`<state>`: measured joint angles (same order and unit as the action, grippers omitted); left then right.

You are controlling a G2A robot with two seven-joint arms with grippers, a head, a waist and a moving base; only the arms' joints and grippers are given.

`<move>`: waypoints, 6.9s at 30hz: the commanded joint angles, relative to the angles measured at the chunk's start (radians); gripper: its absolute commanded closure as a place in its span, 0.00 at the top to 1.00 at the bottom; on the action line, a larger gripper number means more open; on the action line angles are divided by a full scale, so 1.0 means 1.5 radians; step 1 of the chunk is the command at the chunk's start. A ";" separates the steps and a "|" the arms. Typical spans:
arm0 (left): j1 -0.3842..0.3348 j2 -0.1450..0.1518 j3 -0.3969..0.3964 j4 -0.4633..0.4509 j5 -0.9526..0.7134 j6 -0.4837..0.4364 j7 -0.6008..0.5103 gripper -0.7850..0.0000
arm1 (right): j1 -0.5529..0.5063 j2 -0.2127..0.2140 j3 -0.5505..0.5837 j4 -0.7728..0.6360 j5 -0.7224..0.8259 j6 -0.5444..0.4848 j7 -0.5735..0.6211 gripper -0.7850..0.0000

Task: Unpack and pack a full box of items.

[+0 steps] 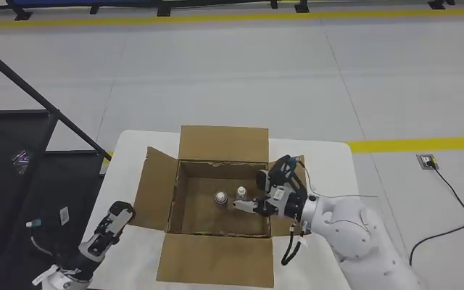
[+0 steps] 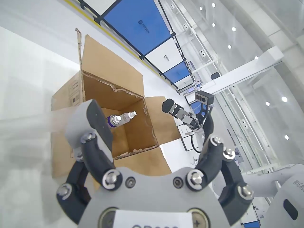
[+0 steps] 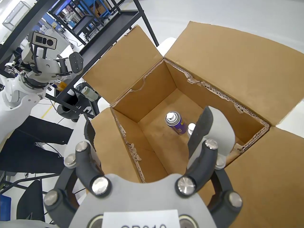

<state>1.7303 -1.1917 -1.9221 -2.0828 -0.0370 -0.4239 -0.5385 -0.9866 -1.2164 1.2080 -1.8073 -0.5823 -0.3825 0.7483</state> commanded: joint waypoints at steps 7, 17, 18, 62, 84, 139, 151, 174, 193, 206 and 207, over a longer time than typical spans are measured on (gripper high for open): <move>-0.008 0.000 0.024 -0.009 0.002 0.002 -0.001 1.00 | 0.096 -0.014 -0.143 0.021 -0.228 0.093 0.118 1.00; -0.021 -0.002 0.060 -0.008 -0.007 0.034 0.035 1.00 | 0.279 -0.082 -0.327 0.254 -0.309 0.216 0.206 1.00; -0.021 -0.002 0.060 -0.008 -0.007 0.034 0.035 1.00 | 0.290 -0.088 -0.336 0.276 -0.310 0.219 0.208 1.00; -0.021 -0.002 0.060 -0.008 -0.007 0.034 0.035 1.00 | -0.189 -0.033 0.139 -0.187 -0.629 0.556 0.243 0.00; -0.021 -0.002 0.060 -0.008 -0.007 0.034 0.035 1.00 | -0.054 -0.040 0.177 0.132 -0.483 0.454 0.184 1.00; -0.002 -0.003 -0.008 0.028 -0.051 0.059 0.105 1.00 | 0.399 -0.232 -0.435 0.469 -0.299 0.232 0.235 1.00; -0.002 -0.003 -0.008 0.028 -0.051 0.059 0.105 1.00 | 0.429 -0.278 -0.457 0.585 -0.267 0.219 0.233 0.00; -0.002 -0.003 -0.008 0.028 -0.051 0.059 0.105 1.00 | 0.090 -0.161 -0.182 -0.133 -0.640 0.380 0.399 0.00; -0.002 -0.003 -0.008 0.028 -0.051 0.059 0.105 1.00 | -0.330 -0.134 0.183 -0.331 -0.740 0.526 0.393 0.00; -0.002 -0.003 -0.008 0.028 -0.051 0.059 0.105 1.00 | -0.343 -0.137 0.250 -0.134 -0.554 0.485 0.211 0.00; -0.002 -0.003 -0.008 0.028 -0.051 0.059 0.105 1.00 | -0.341 -0.137 0.250 -0.130 -0.552 0.483 0.209 0.00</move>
<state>1.7269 -1.1958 -1.9343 -2.0401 -0.1134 -0.3351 -0.3808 -1.5006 -1.4214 1.5830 -2.0068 -1.4118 0.3438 1.0628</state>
